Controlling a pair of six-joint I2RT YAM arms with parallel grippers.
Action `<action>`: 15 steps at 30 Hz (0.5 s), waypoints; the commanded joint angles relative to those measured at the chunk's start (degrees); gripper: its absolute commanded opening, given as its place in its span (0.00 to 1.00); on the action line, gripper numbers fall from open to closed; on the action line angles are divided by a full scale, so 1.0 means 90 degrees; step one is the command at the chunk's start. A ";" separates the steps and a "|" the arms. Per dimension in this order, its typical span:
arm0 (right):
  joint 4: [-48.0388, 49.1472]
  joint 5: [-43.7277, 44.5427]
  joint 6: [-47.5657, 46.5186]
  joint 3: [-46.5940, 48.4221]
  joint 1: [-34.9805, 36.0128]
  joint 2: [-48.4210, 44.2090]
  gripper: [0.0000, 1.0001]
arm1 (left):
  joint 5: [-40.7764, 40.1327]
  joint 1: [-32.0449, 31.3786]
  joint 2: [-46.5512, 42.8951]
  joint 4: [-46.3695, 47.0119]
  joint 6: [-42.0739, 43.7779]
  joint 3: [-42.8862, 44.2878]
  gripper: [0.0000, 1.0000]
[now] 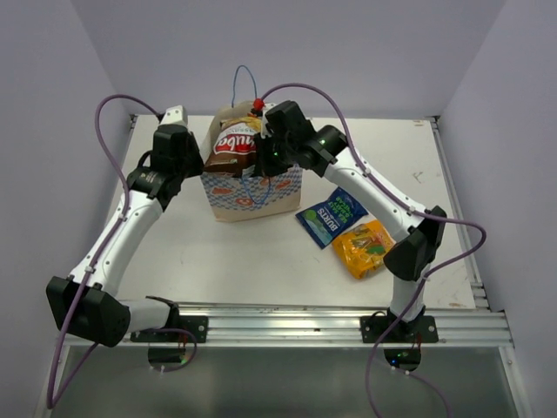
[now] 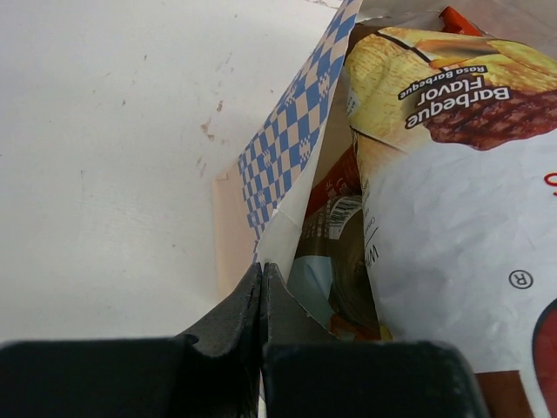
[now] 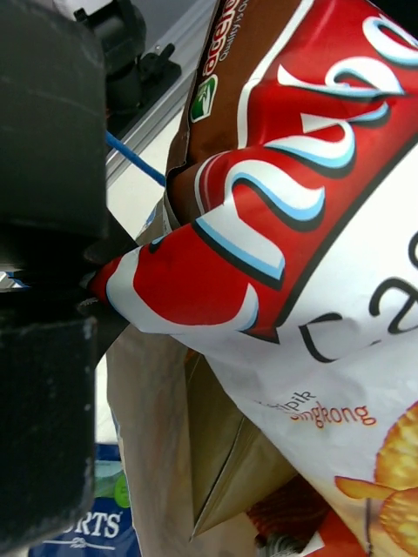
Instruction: Place the snacks into the paper bag
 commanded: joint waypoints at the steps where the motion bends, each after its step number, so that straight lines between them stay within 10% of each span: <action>1: -0.1132 0.0647 -0.0080 -0.0015 -0.0143 0.0097 0.00 | -0.0118 0.0034 -0.0214 -0.0050 0.0057 0.0077 0.00; 5: -0.1393 0.0090 0.0028 0.0715 -0.0173 0.0839 0.03 | -0.0059 0.0034 -0.0234 -0.0040 0.0066 0.0145 0.00; 7: -0.1619 -0.0184 0.0019 0.1594 -0.0163 0.1279 0.28 | -0.0108 0.0034 -0.0234 -0.0089 0.0076 0.0165 0.00; 15: -0.1542 -0.0272 -0.0567 0.3128 -0.0173 0.0656 0.58 | -0.0206 0.0034 -0.0293 -0.0109 0.0056 0.0106 0.00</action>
